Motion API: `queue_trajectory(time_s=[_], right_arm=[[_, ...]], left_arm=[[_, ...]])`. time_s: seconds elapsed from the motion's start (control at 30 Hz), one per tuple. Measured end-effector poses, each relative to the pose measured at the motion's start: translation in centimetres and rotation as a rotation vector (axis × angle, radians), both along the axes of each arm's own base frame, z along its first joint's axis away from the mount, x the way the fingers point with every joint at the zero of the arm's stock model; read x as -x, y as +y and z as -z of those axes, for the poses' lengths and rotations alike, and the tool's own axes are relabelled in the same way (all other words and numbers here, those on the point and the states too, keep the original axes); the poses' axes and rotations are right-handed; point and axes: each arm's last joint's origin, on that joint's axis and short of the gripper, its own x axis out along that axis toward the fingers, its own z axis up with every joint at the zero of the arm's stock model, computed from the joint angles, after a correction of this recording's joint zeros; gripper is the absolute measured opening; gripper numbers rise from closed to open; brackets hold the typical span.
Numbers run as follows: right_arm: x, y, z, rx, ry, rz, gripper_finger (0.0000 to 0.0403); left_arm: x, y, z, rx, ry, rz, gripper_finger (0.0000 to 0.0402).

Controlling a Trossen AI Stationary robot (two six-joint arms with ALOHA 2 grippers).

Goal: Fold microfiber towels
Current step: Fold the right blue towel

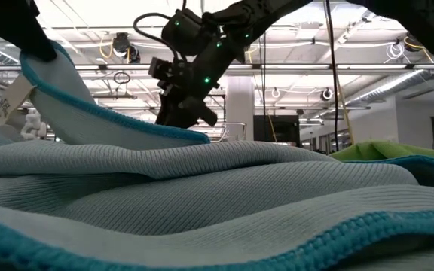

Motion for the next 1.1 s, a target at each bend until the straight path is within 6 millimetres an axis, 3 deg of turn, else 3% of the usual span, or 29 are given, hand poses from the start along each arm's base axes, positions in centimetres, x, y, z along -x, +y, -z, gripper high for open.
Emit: queue_trajectory(time_s=[0.27,0.47,0.9,1.1], right_arm=[[-0.6,-0.3,1.4,0.0,-0.004,-0.035,0.0178],[-1.4,-0.5,2.1,0.013,0.017,-0.058,0.0179],[-1.2,-0.9,4.7,0.066,0.133,-0.093,0.0179],[-1.1,-1.0,4.6,0.103,0.144,-0.092,0.0169]], left_arm=[[-0.2,0.2,0.0,-0.005,-0.019,-0.019,0.0012],[-0.4,0.4,0.0,0.007,-0.023,-0.039,0.0006],[-0.6,0.1,-0.1,0.054,-0.03,-0.041,0.0005],[-0.7,-0.1,-0.1,0.082,-0.048,-0.047,0.0015]])
